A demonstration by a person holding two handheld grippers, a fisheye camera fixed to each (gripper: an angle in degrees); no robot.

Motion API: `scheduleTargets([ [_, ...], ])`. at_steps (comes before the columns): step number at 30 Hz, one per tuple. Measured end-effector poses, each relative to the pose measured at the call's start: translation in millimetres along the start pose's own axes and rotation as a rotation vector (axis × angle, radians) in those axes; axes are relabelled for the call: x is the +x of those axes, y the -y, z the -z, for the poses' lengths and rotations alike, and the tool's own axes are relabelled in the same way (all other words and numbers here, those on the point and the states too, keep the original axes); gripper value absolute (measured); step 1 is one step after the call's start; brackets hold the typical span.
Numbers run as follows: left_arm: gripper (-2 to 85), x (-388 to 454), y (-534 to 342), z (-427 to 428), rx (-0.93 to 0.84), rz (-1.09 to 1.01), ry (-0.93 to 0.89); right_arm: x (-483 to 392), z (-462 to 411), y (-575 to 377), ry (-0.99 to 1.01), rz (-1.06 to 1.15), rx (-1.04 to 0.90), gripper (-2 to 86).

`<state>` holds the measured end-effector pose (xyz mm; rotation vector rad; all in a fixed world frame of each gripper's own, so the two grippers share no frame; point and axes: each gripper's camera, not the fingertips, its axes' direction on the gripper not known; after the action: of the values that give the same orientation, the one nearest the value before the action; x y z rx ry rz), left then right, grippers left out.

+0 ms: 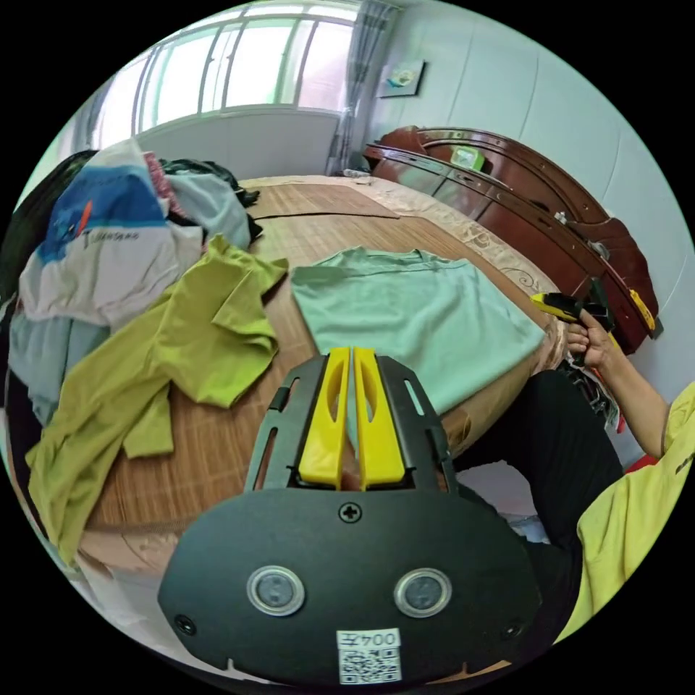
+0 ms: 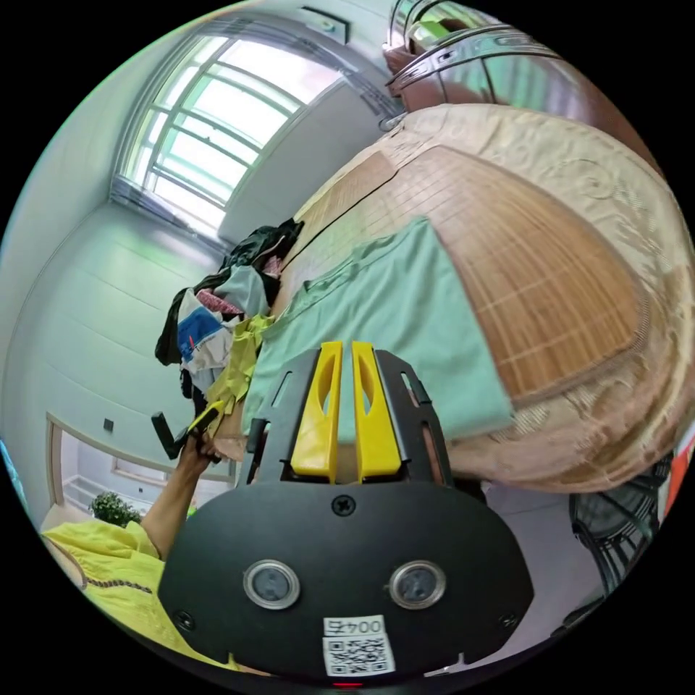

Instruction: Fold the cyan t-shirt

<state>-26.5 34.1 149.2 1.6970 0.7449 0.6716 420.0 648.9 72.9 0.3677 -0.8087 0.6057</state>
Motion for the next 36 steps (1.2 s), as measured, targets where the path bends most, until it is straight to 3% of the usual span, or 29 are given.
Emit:
scheduleTargets([
  [6, 0.8, -11.9, 95.1, -119.9, -0.147, -0.012, 0.037, -1.1, -110.5, 31.3, -0.057, 0.022, -0.137, 3.9],
  [9, 1.4, -42.6, 101.3, -187.8, -0.334, 0.033, 0.039, 18.7, -134.4, 31.7, -0.071, 0.003, -0.214, 4.0],
  [12, 3.0, -53.8, 106.4, -171.0, -0.198, 0.04, 0.031, 24.5, -119.1, 29.7, -0.01, 0.066, -0.183, 3.9],
  [15, 5.1, -59.2, 114.2, -153.9, -0.05, -0.023, 0.175, 29.7, -106.1, 31.2, 0.013, 0.153, -0.119, 4.2],
  [19, 7.2, -96.8, 131.3, -201.7, -0.132, -0.008, 0.164, 49.8, -119.0, 45.0, -0.007, 0.194, -0.065, 5.8],
  [25, 8.6, -130.9, 134.7, -229.3, -0.107, 0.038, 0.102, 86.3, -132.5, 83.4, -0.074, 0.205, -0.014, 7.3],
  [36, 3.1, -149.5, 129.4, -246.4, -0.095, 0.024, -0.007, 186.2, -191.5, 198.5, -0.165, 0.149, -0.13, 10.7],
])
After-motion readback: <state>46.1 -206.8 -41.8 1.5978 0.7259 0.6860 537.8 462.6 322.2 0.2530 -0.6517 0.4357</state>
